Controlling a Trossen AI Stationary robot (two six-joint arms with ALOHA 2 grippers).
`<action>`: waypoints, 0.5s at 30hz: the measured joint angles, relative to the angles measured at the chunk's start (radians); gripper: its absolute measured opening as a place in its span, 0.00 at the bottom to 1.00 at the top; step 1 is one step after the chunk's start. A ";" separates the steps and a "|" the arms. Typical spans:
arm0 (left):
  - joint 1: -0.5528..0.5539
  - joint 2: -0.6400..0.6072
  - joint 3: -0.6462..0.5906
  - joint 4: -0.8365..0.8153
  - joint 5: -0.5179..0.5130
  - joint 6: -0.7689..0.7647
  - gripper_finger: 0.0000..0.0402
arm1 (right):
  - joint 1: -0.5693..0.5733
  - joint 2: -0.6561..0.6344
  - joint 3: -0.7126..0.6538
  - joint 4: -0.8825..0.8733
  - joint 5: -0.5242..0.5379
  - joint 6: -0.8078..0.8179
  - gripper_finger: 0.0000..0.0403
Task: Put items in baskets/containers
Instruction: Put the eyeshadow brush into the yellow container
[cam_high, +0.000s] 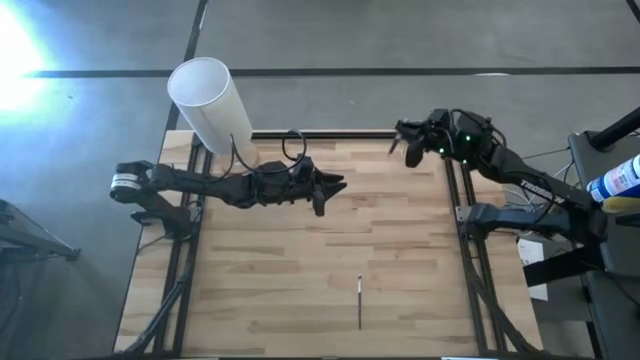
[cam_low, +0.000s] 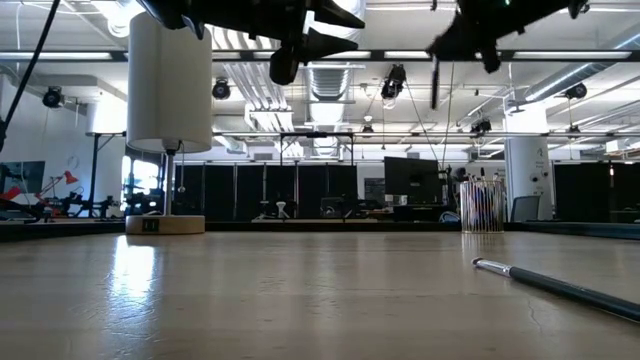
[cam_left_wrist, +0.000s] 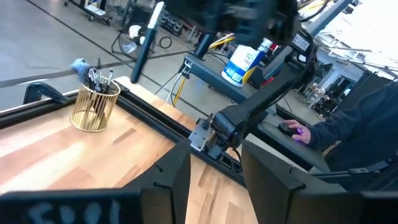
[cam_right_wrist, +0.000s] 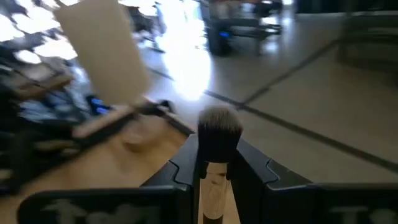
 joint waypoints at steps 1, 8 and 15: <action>-0.001 0.000 0.000 0.000 0.002 0.000 0.34 | -0.028 -0.008 -0.001 -0.030 0.015 -0.027 0.13; -0.008 -0.001 -0.001 -0.013 0.003 0.000 0.34 | -0.262 0.002 -0.032 -0.091 0.120 -0.215 0.13; -0.008 -0.001 -0.002 -0.042 0.003 0.000 0.34 | -0.438 0.114 -0.115 0.024 0.066 -0.225 0.13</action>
